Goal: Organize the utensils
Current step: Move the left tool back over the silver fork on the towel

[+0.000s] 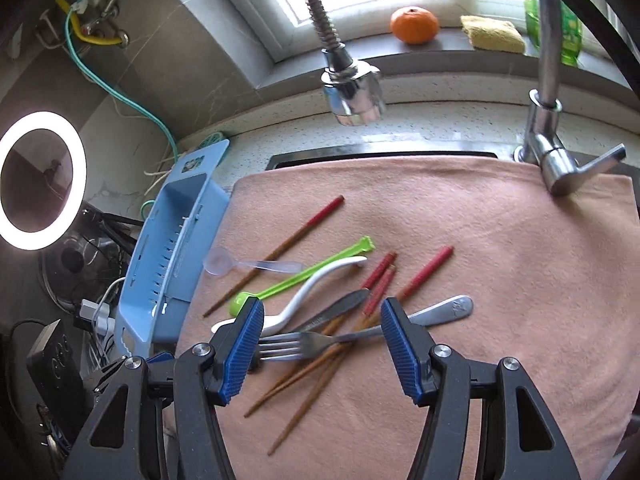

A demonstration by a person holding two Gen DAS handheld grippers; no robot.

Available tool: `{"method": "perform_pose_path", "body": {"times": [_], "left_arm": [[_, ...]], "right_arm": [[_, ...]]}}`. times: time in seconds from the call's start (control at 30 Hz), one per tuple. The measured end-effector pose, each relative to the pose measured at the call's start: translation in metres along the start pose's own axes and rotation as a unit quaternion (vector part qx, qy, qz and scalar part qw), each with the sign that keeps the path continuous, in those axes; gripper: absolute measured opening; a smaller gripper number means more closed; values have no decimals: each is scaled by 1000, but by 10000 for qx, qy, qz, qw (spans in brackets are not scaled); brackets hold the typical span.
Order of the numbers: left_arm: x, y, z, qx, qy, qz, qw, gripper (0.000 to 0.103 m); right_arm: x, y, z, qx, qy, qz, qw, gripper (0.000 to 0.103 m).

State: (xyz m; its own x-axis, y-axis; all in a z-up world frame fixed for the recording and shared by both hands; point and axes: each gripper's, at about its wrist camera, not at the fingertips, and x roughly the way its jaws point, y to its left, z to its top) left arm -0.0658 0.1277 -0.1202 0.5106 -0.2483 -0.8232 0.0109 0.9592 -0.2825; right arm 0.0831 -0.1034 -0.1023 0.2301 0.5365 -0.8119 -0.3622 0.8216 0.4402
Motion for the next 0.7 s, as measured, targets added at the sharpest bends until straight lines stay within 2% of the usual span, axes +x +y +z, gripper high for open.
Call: {"method": "perform_pose_path", "body": {"times": [0.2,0.37,0.7], "left_arm": [[17,-27,-3,352,208,-251,9988,52],[27,-44,-3,525,334,-447,9971,49],[30,-53,21,792,255,-525,9951,39]], "right_arm": [[8,-32,-19,519,245,63,9983,56],[25,-48,-26,1091,490,338,9923,40],[39,-65,-18,1812,511,271,9817,32]]}}
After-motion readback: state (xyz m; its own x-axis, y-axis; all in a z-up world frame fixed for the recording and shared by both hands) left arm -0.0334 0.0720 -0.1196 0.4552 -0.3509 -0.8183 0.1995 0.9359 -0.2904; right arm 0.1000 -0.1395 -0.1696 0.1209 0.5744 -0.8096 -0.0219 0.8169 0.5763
